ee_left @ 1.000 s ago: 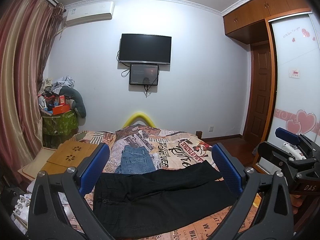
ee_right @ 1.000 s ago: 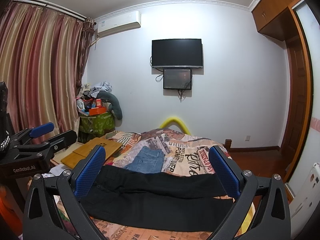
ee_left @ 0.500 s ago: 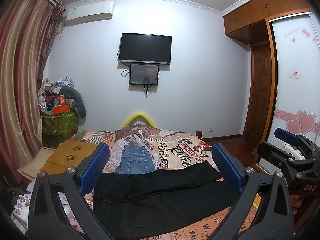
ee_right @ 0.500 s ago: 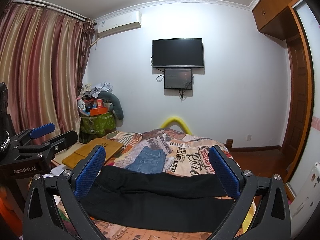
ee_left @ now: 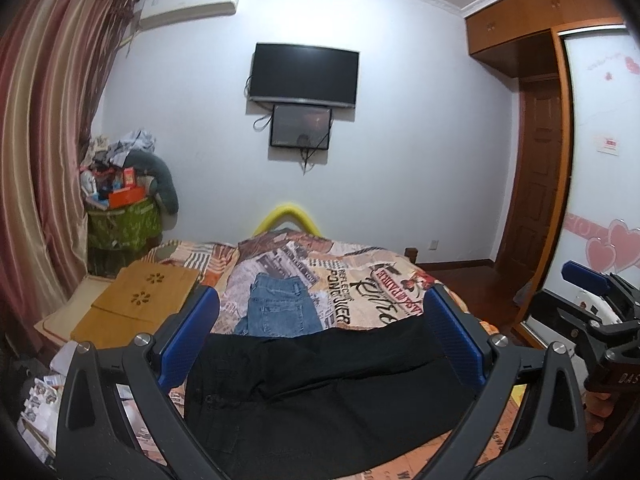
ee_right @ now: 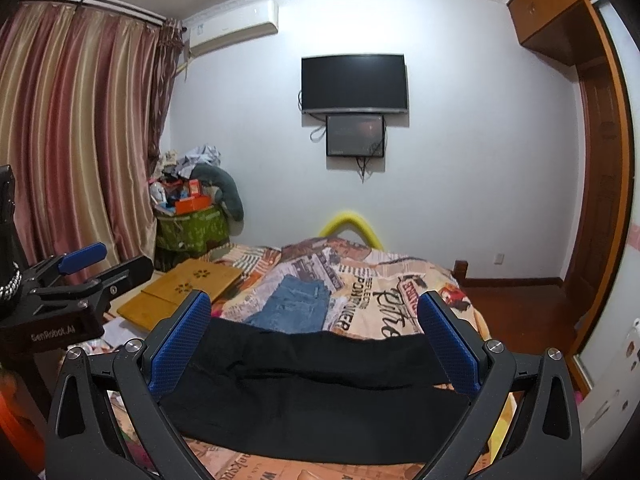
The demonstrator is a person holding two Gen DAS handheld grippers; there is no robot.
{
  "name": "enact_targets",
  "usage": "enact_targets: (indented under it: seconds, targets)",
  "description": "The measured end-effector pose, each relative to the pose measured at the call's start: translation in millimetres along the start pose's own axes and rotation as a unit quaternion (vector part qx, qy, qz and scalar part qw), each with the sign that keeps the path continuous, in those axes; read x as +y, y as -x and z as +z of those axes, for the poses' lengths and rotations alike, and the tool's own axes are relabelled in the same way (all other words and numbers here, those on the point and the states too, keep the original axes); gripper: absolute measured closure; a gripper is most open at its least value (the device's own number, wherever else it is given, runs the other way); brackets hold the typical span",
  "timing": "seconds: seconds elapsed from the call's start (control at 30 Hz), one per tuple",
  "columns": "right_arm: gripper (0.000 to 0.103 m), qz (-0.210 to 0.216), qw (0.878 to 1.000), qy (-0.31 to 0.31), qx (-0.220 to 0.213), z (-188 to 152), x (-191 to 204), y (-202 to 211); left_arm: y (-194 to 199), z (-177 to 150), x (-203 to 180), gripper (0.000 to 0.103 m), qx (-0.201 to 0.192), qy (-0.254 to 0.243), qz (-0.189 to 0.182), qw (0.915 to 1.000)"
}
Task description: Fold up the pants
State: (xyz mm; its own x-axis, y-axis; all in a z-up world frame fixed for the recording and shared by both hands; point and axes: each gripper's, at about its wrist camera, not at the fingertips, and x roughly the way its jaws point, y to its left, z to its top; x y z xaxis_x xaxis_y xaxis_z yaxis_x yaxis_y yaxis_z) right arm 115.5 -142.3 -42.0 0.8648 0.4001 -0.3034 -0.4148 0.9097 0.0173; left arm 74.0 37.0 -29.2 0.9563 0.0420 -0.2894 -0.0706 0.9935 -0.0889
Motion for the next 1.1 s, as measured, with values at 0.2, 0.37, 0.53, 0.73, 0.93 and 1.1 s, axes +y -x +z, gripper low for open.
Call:
enact_targets:
  seconds: [0.2,0.37,0.53,0.73,0.93,1.1]
  targets:
    - [0.0,-0.012,0.999,0.003,0.034,-6,-11,-40,-61,-8,22,0.0,0.038,-0.011,0.028,0.9988]
    - [0.001,-0.012,0.997,0.0,0.07,-15,-31,-85,-117,-23,50,0.0,0.072,-0.012,0.045,0.9963]
    - [0.001,-0.039,0.99,-0.004,0.132,-29,-55,-139,-167,-41,77,0.0,0.091,-0.029,0.109,0.9895]
    - [0.001,-0.041,0.979,0.007,0.201,-50,-77,-197,-228,-67,123,0.0,0.149,-0.031,0.13,0.9798]
    - [0.001,-0.023,0.971,0.04,0.235,-69,-88,-253,-282,-100,163,0.003,0.213,0.0,0.117,0.9699]
    - [0.002,0.009,0.963,0.058,0.261,-81,-94,-298,-323,-126,201,0.023,0.274,0.045,0.114,0.9538]
